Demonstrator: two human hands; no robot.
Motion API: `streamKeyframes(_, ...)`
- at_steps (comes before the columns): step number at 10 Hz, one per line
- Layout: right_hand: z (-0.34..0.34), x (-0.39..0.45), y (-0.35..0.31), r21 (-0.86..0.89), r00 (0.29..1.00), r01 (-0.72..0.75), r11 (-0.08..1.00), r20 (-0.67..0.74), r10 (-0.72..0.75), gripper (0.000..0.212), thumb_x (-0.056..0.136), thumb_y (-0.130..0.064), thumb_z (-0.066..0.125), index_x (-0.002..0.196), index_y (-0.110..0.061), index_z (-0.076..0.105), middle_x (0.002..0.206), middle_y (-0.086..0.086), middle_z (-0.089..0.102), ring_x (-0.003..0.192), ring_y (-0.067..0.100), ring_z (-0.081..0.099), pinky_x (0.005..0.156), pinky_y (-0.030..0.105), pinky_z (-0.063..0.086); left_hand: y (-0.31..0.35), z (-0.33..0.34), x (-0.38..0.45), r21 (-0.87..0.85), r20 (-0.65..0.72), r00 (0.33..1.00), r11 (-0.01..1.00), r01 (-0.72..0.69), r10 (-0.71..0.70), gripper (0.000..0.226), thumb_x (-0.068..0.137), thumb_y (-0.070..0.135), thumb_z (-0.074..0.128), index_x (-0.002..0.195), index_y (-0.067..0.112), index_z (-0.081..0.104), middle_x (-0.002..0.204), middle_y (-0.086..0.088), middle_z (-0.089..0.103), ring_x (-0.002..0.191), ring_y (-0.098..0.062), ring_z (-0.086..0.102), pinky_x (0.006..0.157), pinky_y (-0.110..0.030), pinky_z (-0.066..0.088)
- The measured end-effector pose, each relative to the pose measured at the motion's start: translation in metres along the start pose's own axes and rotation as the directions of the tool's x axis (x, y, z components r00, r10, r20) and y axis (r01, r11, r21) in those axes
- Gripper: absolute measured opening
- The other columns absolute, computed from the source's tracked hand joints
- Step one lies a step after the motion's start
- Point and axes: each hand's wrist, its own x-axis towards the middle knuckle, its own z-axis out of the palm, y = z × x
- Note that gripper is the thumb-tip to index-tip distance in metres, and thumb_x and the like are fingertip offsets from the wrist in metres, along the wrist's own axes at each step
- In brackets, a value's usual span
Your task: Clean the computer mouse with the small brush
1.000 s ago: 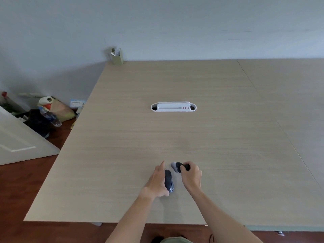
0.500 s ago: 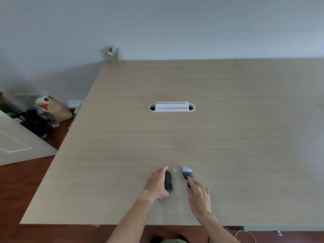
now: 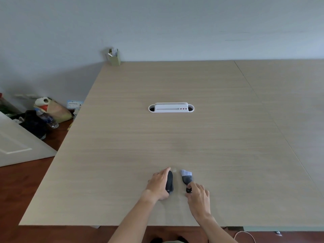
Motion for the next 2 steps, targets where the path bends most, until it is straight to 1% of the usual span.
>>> streamKeyframes(1,-0.008,-0.004,-0.01,0.071,1.0,-0.025,0.997,-0.014,0.026,0.015,0.084,-0.026,0.07,0.094,-0.019,0.061,0.096,-0.007,0.064,0.1,0.02,0.058,0.083,0.029,0.028,-0.003,0.002,0.005,-0.02,-0.02,1.0,1.0,-0.024,0.023,0.095,0.072,0.022,0.069,0.151,0.025,0.015,0.155,0.006,0.028,0.138,-0.029,0.034,0.105,-0.047,0.042)
streamKeyframes(2,-0.045,-0.009,-0.027,0.263,0.983,0.031,0.964,-0.182,0.018,0.019,0.085,-0.032,0.072,0.097,-0.022,0.062,0.11,-0.008,0.062,0.109,0.016,0.058,0.089,0.033,0.033,-0.005,0.005,0.0,-0.18,-0.102,0.995,0.983,-0.027,0.009,0.092,0.07,0.03,0.064,0.15,0.026,0.019,0.159,0.004,0.017,0.145,-0.023,0.027,0.113,-0.042,0.035)
